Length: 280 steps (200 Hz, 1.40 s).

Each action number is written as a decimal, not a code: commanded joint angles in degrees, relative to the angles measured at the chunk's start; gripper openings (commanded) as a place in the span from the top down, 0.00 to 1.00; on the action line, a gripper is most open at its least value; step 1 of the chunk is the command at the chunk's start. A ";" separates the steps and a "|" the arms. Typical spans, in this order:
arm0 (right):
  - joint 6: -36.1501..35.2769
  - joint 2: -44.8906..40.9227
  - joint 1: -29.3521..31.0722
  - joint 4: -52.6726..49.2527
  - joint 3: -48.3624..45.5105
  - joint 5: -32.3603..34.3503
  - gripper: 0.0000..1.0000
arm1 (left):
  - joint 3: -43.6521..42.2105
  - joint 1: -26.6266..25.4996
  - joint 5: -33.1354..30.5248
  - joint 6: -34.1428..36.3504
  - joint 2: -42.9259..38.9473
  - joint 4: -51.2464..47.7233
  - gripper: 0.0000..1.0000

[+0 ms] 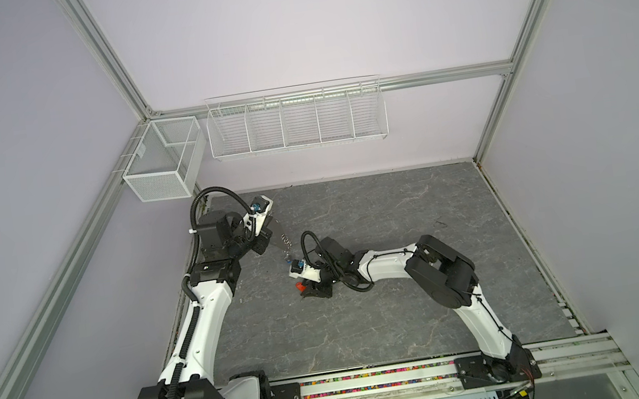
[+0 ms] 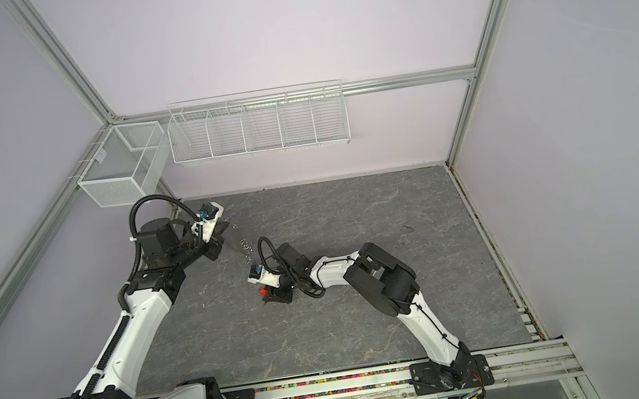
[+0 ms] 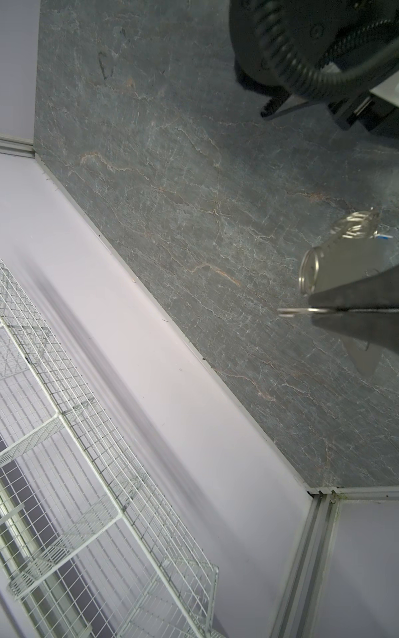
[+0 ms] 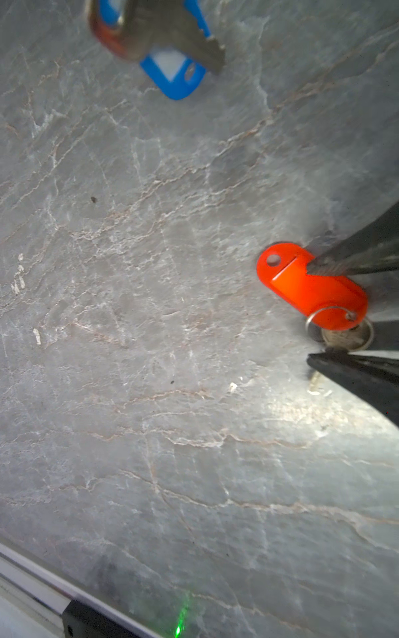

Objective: Put the keys on the keyring
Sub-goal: 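Move the right gripper down to the red-tag key and grasp it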

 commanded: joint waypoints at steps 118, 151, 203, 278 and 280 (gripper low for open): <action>-4.60 -3.98 1.69 -2.01 -6.41 8.05 0.64 | -1.30 0.28 2.47 0.64 0.23 2.11 1.00; -6.71 -6.09 1.30 -2.70 -8.13 6.90 0.60 | -1.30 0.28 2.99 0.33 0.24 2.29 1.00; -5.82 -7.94 0.56 -1.75 -9.12 7.74 0.60 | -1.54 0.28 3.41 0.12 0.28 2.60 1.00; -7.34 -8.98 0.42 0.93 -11.29 5.56 0.65 | -1.80 0.19 4.59 -0.35 0.40 3.17 1.00; -7.46 -8.91 0.44 0.99 -11.25 5.44 0.65 | -1.75 0.19 4.59 -0.33 0.46 3.17 1.00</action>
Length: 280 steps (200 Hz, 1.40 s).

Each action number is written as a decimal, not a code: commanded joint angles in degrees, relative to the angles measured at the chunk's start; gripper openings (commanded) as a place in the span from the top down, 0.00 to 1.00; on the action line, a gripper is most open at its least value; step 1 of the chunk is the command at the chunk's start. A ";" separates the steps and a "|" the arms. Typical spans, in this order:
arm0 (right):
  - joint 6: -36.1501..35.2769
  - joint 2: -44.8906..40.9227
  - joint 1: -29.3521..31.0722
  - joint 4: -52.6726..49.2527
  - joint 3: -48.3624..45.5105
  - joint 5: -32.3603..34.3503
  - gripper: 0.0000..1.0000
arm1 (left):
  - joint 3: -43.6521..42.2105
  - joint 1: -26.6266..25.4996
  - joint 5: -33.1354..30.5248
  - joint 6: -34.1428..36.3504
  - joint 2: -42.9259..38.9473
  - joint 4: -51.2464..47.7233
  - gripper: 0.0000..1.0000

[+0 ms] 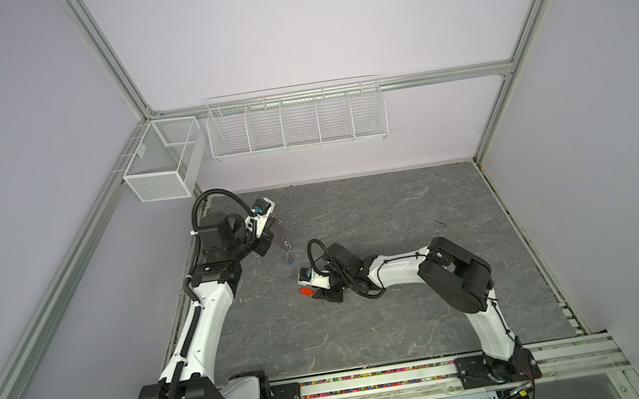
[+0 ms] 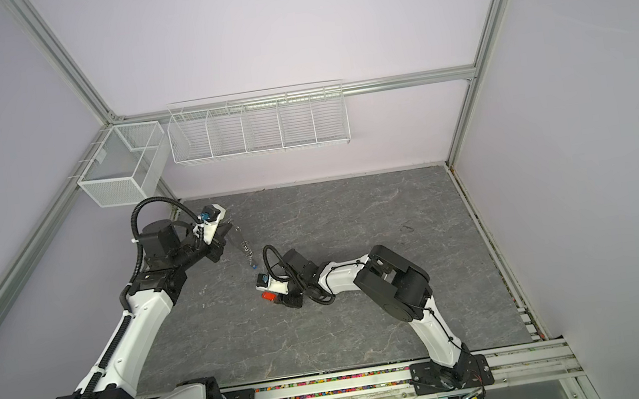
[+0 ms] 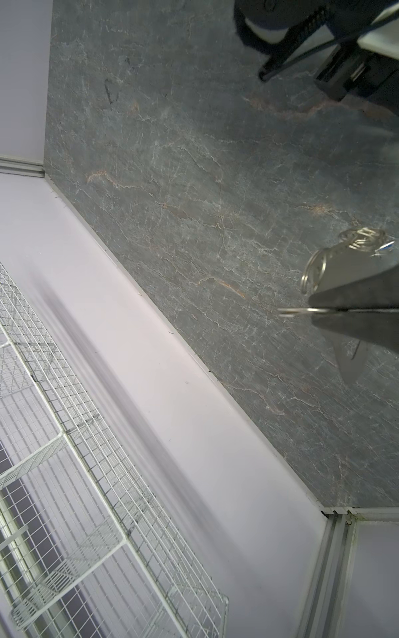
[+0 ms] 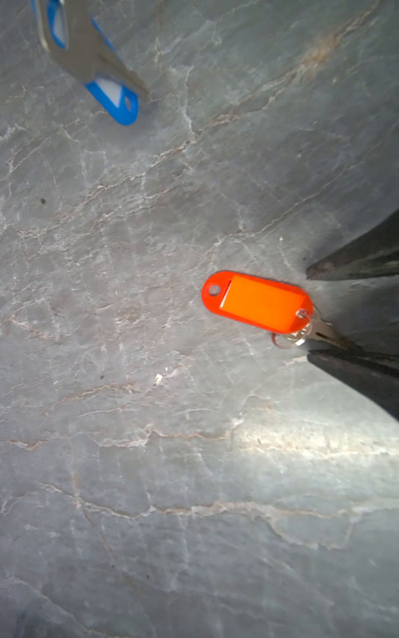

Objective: Put the keys on the keyring
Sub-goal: 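Move the right gripper down to the red-tag key and grasp it, then lift the red-tag key with the right gripper toward the left gripper's ring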

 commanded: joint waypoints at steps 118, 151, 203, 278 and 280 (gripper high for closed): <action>-6.48 0.49 0.52 2.23 1.04 -2.20 0.69 | -0.43 0.21 2.06 -0.13 0.63 1.88 1.00; -6.20 1.42 0.67 1.89 2.02 -2.57 0.71 | -0.33 0.21 2.45 -0.11 0.95 1.82 1.00; -6.94 2.43 0.75 0.49 2.90 -4.06 0.76 | -0.32 0.13 2.67 0.00 1.18 1.73 1.00; -6.55 2.41 1.06 0.36 3.34 -1.38 0.89 | -0.41 -0.05 2.68 -0.23 1.22 1.74 1.00; -6.49 2.38 1.09 0.36 3.34 -1.37 0.90 | -0.38 -0.05 2.72 -0.23 1.21 1.75 1.00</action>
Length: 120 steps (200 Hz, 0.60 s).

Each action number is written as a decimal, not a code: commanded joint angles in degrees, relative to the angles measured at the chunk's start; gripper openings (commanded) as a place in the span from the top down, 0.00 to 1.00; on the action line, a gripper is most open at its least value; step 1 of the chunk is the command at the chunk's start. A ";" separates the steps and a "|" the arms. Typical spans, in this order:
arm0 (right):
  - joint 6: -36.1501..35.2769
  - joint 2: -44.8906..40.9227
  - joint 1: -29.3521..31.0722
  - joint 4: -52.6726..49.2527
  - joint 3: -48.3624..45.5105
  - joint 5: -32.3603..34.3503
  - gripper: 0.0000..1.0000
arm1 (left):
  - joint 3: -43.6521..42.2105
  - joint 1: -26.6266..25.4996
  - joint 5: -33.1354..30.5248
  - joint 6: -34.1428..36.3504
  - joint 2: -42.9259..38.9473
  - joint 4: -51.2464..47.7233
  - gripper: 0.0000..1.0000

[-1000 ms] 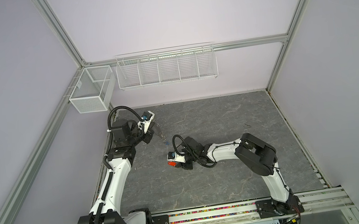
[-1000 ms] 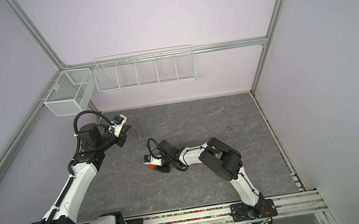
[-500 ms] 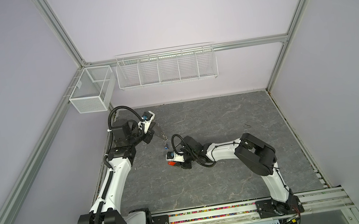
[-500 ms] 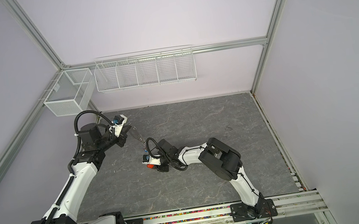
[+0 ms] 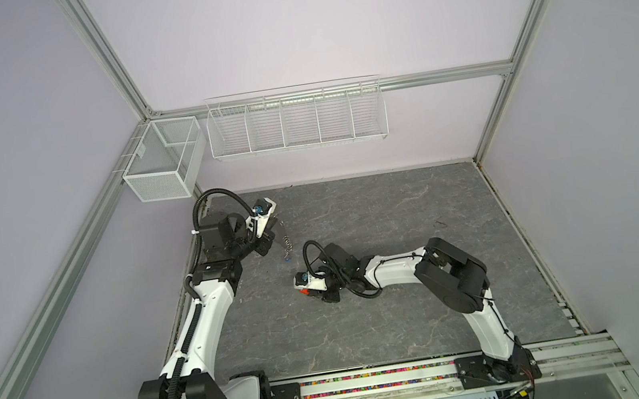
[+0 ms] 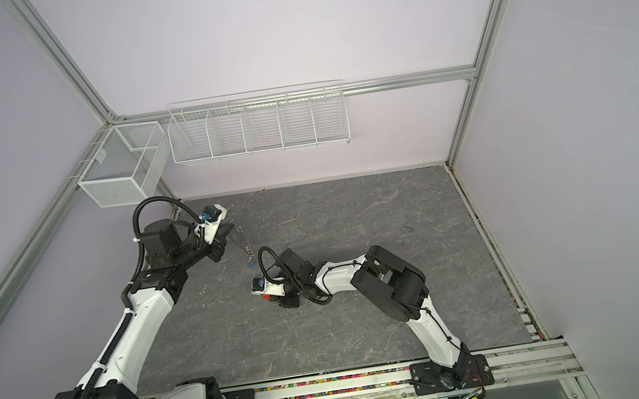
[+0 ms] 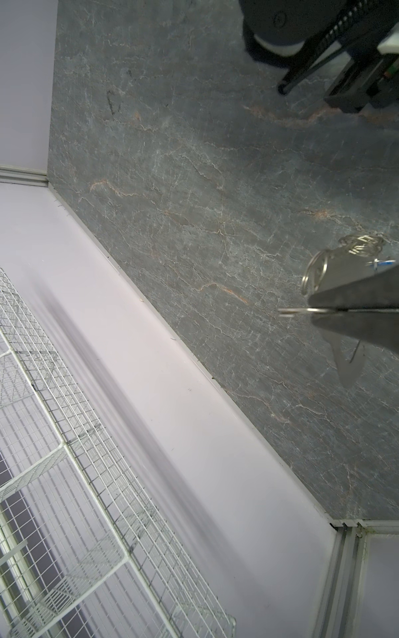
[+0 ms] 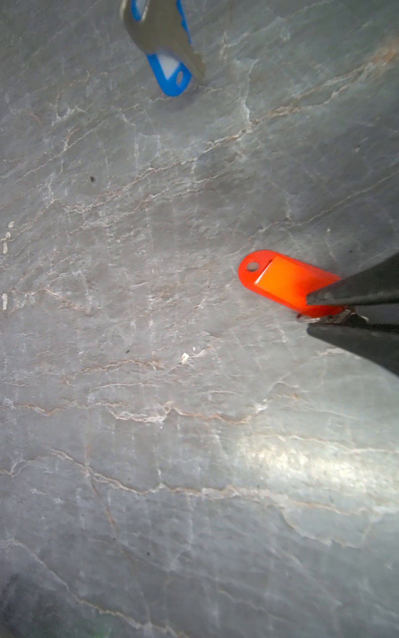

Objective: Put the keys on the keyring
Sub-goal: 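Lift the red-tag key with the right gripper toward the left gripper's ring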

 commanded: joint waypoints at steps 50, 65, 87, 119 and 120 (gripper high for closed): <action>0.65 -1.53 0.60 0.59 -1.07 -0.66 0.93 | -0.27 -0.14 2.26 -0.18 0.23 1.24 1.00; 2.22 -3.56 0.14 1.16 -2.42 -0.64 0.93 | -0.12 -0.27 3.97 0.33 0.12 0.68 1.00; 5.37 -8.35 -1.38 2.43 -5.40 0.00 0.93 | -0.13 -0.73 8.52 2.47 0.16 -0.40 1.00; 7.18 -18.64 -4.98 2.97 -11.62 0.56 0.93 | -0.16 -2.08 14.92 6.51 -0.14 -2.13 1.00; 7.12 -18.97 -5.12 2.90 -11.79 0.61 0.93 | -0.16 -2.16 15.02 6.79 -0.19 -2.24 1.00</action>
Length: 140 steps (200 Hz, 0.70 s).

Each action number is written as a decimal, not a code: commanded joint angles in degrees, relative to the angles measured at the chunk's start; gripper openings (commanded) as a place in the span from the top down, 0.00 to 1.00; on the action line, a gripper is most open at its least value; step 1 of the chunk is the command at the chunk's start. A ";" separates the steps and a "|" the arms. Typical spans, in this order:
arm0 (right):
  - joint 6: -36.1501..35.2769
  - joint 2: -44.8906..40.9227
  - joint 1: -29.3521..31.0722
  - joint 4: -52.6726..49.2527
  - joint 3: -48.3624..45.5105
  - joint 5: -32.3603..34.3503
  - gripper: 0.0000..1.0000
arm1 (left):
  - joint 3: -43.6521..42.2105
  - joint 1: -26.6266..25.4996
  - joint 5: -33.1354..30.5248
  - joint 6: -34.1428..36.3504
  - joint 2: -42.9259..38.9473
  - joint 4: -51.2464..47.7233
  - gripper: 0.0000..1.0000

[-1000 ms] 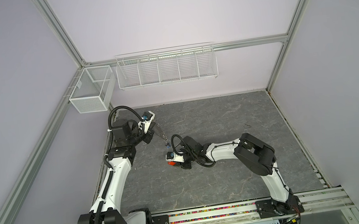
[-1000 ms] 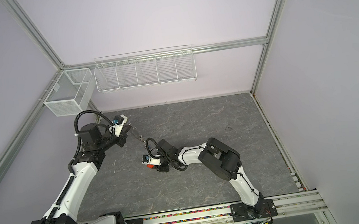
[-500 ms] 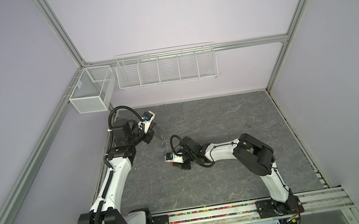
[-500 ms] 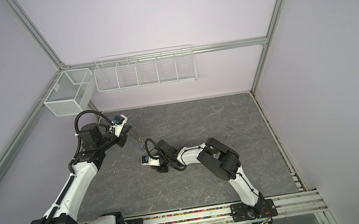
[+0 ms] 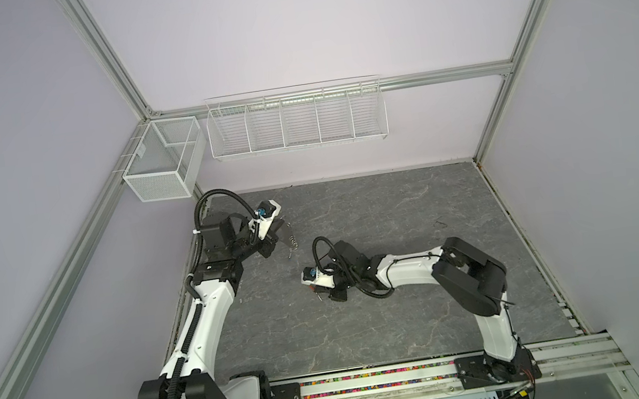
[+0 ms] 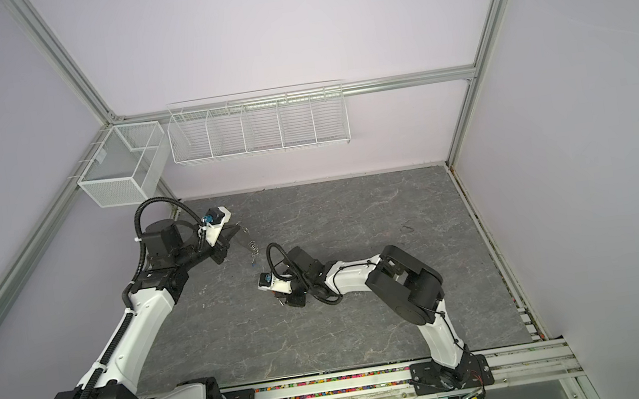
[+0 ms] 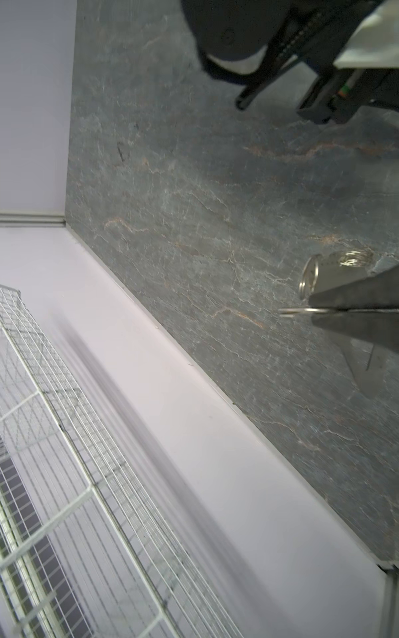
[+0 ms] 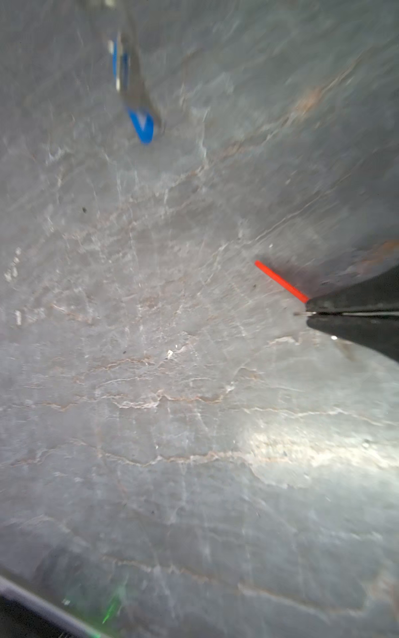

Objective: Put the keys on the keyring
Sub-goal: 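Lift the red-tag key with the right gripper toward the left gripper's ring, then bring the red-tag key's ring against the split ring held by the left gripper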

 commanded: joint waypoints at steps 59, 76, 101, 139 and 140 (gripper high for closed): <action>-1.07 -21.99 -10.04 -1.24 -11.71 3.16 0.93 | -0.07 -8.18 11.11 16.42 -0.61 -7.08 1.00; -0.57 -24.06 -11.95 -1.24 -12.52 3.86 0.93 | -0.37 -10.06 12.18 18.82 -0.54 -7.18 1.00; -0.46 -26.17 -14.13 -1.46 -13.28 0.53 0.93 | -1.15 -13.69 11.46 24.18 -0.19 -7.75 1.00; -0.67 -28.84 -15.97 0.61 -15.18 -1.81 0.93 | -2.26 -18.61 8.85 31.43 0.34 -7.42 1.00; -0.68 -28.87 -16.05 0.61 -15.23 -1.90 0.93 | -2.27 -18.68 8.84 31.60 0.36 -7.37 1.00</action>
